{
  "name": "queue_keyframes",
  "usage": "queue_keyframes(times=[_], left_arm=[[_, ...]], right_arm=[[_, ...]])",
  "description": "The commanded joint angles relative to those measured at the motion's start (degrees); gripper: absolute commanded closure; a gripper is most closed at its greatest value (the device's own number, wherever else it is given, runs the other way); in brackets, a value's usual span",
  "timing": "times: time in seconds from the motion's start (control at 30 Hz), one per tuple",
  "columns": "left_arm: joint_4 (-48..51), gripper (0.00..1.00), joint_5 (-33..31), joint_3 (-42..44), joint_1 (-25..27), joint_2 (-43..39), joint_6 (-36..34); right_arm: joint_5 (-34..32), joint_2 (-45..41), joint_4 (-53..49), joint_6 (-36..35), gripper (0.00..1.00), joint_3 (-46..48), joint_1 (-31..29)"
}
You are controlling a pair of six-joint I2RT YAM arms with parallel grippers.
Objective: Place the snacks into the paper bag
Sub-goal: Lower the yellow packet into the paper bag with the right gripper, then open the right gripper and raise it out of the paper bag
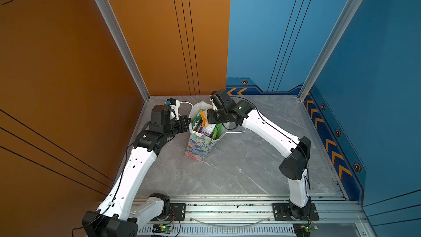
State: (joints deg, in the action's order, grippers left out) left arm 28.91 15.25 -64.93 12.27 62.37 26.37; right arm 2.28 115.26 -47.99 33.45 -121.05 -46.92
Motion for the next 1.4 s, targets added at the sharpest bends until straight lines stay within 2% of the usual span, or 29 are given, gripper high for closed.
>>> queue_keyframes(times=[0.0, 0.47, 0.57, 0.93, 1.13, 1.37], left_arm=[[-5.4, 1.0, 1.3, -0.9, -0.7, -1.0, -0.1], [-5.4, 1.0, 1.3, -0.8, -0.8, -1.0, 0.0], [-5.4, 1.0, 1.4, -0.8, -0.8, -0.9, 0.0], [-5.4, 1.0, 1.4, -0.9, -0.8, -1.0, 0.0], [-5.5, 1.0, 1.4, -0.9, -0.8, -1.0, 0.1], [-5.4, 1.0, 1.3, -0.9, -0.8, -1.0, 0.0]], right_arm=[[-2.1, 0.8, -3.5, 0.3, 0.76, -2.0, 0.5], [-2.9, -3.5, -4.3, -1.2, 0.58, -2.7, -1.0], [-4.7, -6.0, -5.0, -1.5, 0.55, -1.8, -1.7], [-14.4, -17.6, -2.2, 0.2, 0.53, 11.1, -2.6], [-16.6, -20.2, -1.0, 2.3, 0.53, 16.7, -2.5], [-18.5, -20.8, -0.9, 4.0, 0.47, 21.8, -2.6]])
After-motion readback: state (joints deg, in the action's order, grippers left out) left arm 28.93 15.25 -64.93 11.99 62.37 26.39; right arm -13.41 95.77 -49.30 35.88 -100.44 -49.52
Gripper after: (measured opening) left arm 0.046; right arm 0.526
